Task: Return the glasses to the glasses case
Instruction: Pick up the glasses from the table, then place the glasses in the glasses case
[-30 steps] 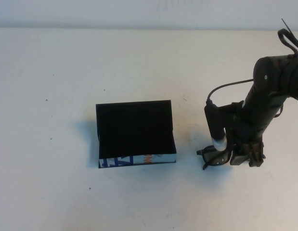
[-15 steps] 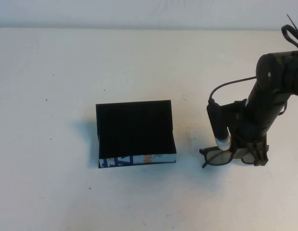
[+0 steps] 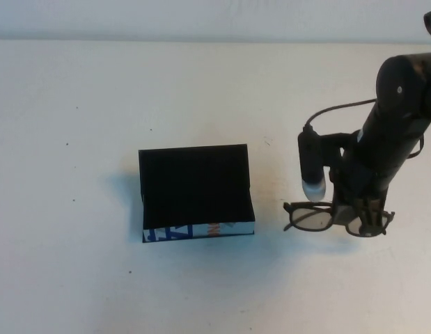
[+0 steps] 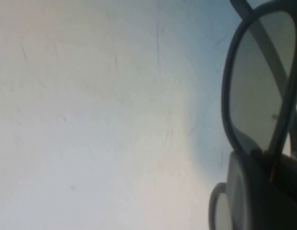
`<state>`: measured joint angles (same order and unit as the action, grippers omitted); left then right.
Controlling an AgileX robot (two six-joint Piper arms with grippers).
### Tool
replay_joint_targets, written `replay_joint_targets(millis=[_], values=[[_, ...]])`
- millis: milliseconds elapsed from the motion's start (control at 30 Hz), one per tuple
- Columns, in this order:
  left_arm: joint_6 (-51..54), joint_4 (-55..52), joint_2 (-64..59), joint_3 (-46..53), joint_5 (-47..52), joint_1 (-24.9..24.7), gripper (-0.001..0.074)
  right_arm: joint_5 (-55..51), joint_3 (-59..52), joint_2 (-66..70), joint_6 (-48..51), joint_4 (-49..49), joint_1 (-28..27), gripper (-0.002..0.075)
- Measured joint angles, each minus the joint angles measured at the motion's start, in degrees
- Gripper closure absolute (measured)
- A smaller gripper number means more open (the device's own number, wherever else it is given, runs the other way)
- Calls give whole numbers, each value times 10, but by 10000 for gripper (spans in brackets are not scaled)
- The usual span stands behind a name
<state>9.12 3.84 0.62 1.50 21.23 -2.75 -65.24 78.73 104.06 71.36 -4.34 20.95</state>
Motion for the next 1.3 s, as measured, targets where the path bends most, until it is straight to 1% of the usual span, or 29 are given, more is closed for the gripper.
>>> replay_joint_targets(millis=[133, 233, 400, 500, 767, 1000, 1300], values=[[0, 0, 0, 0, 0, 0, 736, -36, 46, -18, -47, -23, 33, 713], [0, 0, 0, 0, 1, 0, 736, -42, 94, -18, -82, -34, 71, 713], [0, 0, 0, 0, 1, 0, 736, -49, 182, 10, -96, -44, 134, 713], [0, 0, 0, 0, 1, 0, 736, -50, 226, 52, -97, -47, 158, 713], [0, 0, 0, 0, 1, 0, 736, -50, 321, 148, -87, -25, 184, 713], [0, 0, 0, 0, 1, 0, 736, -50, 330, 176, -49, -28, 190, 713], [0, 0, 0, 0, 1, 0, 736, -50, 347, 219, -47, -31, 191, 713]])
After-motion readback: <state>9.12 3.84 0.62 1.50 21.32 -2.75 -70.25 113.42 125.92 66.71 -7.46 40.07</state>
